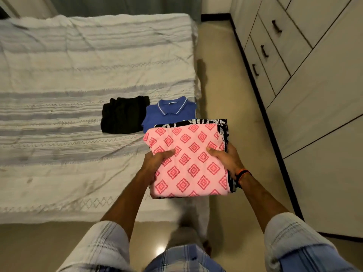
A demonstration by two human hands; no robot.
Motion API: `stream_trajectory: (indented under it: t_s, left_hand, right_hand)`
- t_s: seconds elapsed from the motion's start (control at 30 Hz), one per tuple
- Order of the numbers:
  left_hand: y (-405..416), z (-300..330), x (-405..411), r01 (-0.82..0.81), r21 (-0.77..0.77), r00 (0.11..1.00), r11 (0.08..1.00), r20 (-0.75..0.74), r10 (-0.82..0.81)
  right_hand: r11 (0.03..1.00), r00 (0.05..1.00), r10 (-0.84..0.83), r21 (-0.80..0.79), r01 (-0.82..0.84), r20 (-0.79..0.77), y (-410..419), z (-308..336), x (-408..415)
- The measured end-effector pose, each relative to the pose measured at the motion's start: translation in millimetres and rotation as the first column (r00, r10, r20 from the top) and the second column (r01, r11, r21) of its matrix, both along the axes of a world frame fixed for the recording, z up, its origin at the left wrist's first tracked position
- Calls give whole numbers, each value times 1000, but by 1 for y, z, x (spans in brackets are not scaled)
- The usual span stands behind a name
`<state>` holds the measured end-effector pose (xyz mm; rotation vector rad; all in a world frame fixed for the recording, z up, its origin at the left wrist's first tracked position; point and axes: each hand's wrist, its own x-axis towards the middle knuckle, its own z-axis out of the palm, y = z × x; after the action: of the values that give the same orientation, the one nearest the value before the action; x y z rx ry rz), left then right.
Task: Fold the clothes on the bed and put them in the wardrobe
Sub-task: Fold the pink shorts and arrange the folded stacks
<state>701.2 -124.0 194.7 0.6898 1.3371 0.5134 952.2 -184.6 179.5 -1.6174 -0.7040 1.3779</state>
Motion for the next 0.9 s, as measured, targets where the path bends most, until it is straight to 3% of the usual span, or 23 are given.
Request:
stream_trajectory:
  t_s: [0.33, 0.9]
  left_hand:
    - [66, -6, 111, -37, 38, 999, 999, -8, 38]
    - [276, 7, 244, -273, 49, 962, 961, 27, 272]
  right_hand:
    - [1000, 1000, 9, 4, -9, 28, 73, -10, 114]
    - [985, 985, 172, 27, -173, 31, 330, 6, 249]
